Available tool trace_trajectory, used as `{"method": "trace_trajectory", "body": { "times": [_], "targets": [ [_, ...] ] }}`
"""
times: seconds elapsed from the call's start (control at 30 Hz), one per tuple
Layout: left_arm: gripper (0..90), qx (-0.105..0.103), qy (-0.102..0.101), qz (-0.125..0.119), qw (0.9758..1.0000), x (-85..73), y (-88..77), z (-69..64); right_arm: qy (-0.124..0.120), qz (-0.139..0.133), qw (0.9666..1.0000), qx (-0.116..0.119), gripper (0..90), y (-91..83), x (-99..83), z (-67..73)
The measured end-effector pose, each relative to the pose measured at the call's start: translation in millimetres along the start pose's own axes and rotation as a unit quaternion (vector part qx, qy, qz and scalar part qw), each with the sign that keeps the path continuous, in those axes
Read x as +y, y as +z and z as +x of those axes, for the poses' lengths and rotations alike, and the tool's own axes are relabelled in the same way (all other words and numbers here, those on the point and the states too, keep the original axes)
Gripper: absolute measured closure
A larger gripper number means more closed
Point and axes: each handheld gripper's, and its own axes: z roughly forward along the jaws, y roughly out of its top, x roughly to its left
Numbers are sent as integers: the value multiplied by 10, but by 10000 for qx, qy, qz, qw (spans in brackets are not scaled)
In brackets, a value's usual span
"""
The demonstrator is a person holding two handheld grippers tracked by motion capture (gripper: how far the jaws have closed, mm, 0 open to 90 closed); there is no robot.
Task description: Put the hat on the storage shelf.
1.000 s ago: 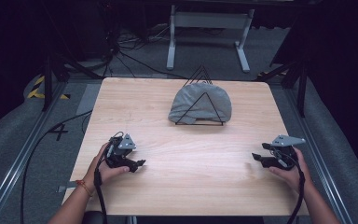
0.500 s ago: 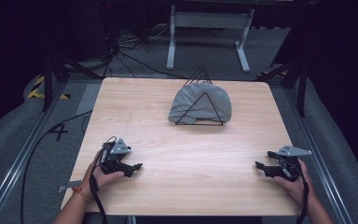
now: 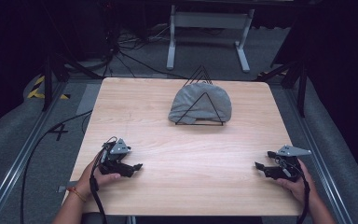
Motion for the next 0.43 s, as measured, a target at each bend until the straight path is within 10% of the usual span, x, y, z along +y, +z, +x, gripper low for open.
{"method": "trace_trajectory", "body": {
  "times": [0.43],
  "targets": [
    [150,22,-51,42,10000,4,-3,-12,-98,56,9999,45,151,13,3,14]
  ]
}}
